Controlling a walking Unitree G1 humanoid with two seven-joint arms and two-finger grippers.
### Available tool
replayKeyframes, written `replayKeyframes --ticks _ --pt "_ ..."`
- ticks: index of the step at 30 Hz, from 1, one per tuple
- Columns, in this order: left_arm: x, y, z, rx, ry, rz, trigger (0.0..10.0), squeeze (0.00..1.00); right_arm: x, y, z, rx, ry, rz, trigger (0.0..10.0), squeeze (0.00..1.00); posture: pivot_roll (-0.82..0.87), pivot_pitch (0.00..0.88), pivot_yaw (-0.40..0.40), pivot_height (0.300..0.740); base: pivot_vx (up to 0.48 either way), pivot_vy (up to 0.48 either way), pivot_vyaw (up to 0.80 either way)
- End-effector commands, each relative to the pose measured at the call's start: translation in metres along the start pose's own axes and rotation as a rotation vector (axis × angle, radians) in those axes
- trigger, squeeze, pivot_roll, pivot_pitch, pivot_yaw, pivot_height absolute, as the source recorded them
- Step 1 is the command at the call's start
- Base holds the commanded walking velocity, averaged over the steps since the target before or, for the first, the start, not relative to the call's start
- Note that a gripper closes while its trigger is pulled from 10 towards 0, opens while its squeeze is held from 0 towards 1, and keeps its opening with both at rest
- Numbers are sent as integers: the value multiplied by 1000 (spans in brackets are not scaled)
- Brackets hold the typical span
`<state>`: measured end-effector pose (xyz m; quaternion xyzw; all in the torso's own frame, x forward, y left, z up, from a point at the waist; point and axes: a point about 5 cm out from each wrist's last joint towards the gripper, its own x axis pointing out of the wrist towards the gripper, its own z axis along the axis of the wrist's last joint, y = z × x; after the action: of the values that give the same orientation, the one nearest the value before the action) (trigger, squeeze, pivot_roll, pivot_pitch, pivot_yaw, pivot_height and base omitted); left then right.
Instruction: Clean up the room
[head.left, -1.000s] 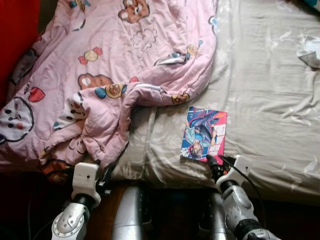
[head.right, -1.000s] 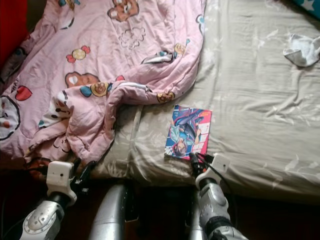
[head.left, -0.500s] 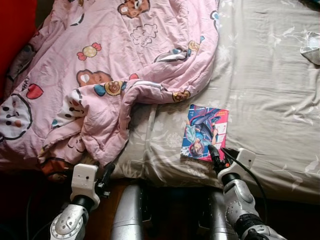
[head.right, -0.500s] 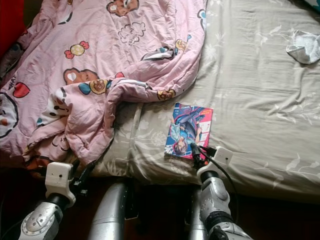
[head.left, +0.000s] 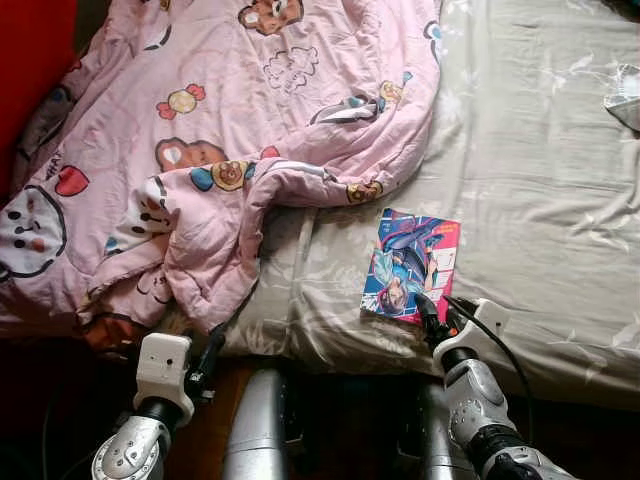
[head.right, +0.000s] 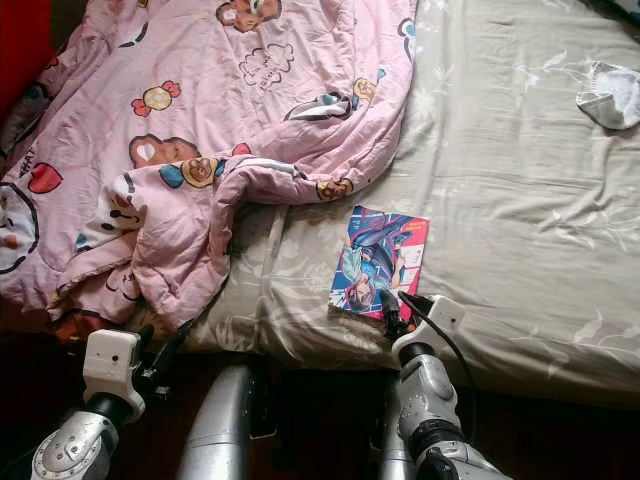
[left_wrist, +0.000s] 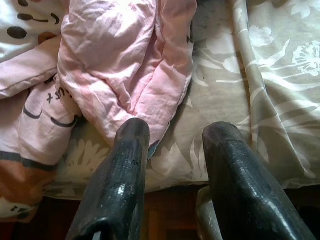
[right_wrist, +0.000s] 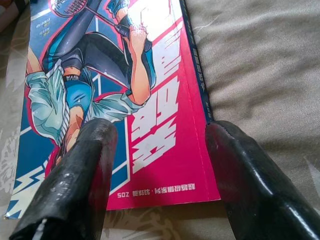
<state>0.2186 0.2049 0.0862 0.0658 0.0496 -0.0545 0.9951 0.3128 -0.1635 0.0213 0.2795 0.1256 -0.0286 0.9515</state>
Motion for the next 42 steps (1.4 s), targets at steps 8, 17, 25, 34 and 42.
replayKeyframes --ticks 8,17,25,34,42 --pt "-10 5 -11 14 66 13 10000 0 -14 -13 -28 89 92 -71 10000 0 188 444 110 634 0 0 0" --pt "-7 2 -8 15 58 6 10000 0 -18 -11 -38 112 137 -48 10000 0 194 442 110 634 0 0 0" --pt "-9 2 -6 33 53 -5 10000 0 -20 7 -52 207 193 86 10000 0 202 450 114 634 0 0 0" --pt "-14 1 -4 43 54 -8 10000 0 -24 -1 -57 409 179 39 10000 0 230 463 118 634 0 0 0" --pt "-25 2 -3 53 67 -6 10000 0 -25 1 -56 535 147 64 10000 0 260 480 128 634 0 0 0"
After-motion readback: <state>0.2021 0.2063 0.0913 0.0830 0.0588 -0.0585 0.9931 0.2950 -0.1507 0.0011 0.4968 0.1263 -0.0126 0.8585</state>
